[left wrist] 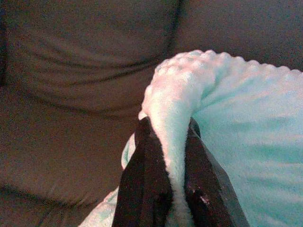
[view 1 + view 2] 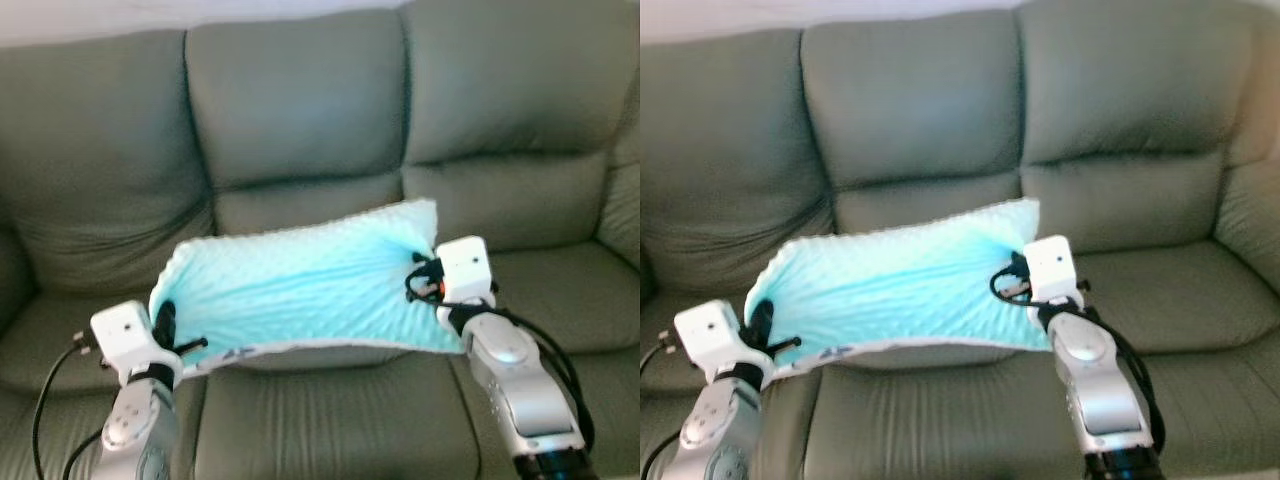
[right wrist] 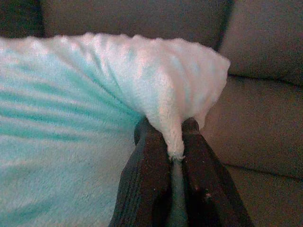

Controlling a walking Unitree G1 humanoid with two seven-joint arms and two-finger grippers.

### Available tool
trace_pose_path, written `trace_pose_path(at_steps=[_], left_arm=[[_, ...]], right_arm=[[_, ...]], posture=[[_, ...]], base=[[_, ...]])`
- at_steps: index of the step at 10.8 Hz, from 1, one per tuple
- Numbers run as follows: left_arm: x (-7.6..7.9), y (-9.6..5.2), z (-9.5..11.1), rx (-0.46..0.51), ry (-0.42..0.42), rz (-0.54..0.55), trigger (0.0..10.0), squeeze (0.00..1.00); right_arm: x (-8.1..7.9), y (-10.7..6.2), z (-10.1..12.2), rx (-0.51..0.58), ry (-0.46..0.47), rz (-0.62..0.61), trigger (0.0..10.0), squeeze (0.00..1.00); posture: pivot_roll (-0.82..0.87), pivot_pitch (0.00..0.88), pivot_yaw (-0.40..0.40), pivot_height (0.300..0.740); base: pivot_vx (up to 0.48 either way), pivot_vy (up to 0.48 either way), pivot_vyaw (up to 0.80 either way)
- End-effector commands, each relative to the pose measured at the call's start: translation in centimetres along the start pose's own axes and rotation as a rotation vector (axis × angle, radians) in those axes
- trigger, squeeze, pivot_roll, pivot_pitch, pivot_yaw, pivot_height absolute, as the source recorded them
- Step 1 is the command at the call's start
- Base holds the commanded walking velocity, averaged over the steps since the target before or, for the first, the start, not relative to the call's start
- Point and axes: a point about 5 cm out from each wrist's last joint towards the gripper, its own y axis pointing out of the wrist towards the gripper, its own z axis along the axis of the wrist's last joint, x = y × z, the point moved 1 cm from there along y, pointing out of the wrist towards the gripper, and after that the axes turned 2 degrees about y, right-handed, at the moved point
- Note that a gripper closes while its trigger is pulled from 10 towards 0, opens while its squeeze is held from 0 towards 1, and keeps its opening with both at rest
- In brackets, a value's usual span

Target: Move the pillow to the sofa

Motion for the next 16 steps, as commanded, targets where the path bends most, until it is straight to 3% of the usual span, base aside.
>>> trace_pose_path(at_steps=[1, 4, 6, 9, 10, 13, 15, 16], left_arm=[[-1.7, -0.2, -0.6, -0.041, 0.023, 0.063, 10.0, 0.0], [-0.2, 0.1, -3.2, -0.181, 0.089, -0.086, 10.0, 0.0], [0.4, 1.1, -4.6, -0.225, 0.162, -0.179, 10.0, 0.0], [1.6, 3.0, -6.1, -0.246, 0.241, -0.241, 10.0, 0.0], [2.8, 4.0, -6.2, -0.229, 0.283, -0.262, 10.0, 0.0], [4.2, 5.8, -5.1, -0.162, 0.275, -0.245, 10.0, 0.0], [3.5, 6.8, -4.1, -0.111, 0.242, -0.169, 10.0, 0.0], [3.0, 7.3, -3.4, -0.087, 0.221, -0.121, 10.0, 0.0]], right_arm=[[0.7, -0.1, 0.2, 0.001, -0.006, -0.036, 10.0, 0.0], [0.1, -0.3, -2.2, -0.096, 0.054, -0.007, 10.0, 0.0], [1.6, -0.1, -5.2, -0.248, 0.083, -0.127, 10.0, 0.0], [3.4, -1.4, -7.5, -0.318, 0.042, -0.238, 10.0, 0.0], [3.1, -1.4, -7.5, -0.294, 0.027, -0.254, 10.0, 0.0], [2.8, -0.4, -6.3, -0.199, -0.007, -0.277, 10.0, 0.0], [2.1, 0.9, -5.2, -0.13, 0.087, -0.228, 10.0, 0.0], [1.8, 1.7, -4.3, -0.07, 0.027, -0.208, 10.0, 0.0]], posture=[[-0.23, 0.087, 0.09, 0.74], [-0.23, 0.097, 0.098, 0.74], [-0.26, 0.131, 0.119, 0.74], [-0.26, 0.191, 0.157, 0.74], [-0.25, 0.232, 0.172, 0.74], [-0.23, 0.312, 0.211, 0.74], [-0.22, 0.347, 0.23, 0.74], [-0.2, 0.362, 0.231, 0.74]], base=[[0.0, 0.0, 0.0], [0.0, 0.0, 0.0], [0.0, 0.0, 0.0], [0.0, 0.0, 0.0], [0.0, 0.0, 0.0], [0.0, 0.0, 0.0], [0.0, 0.0, 0.0], [0.0, 0.0, 0.0]])
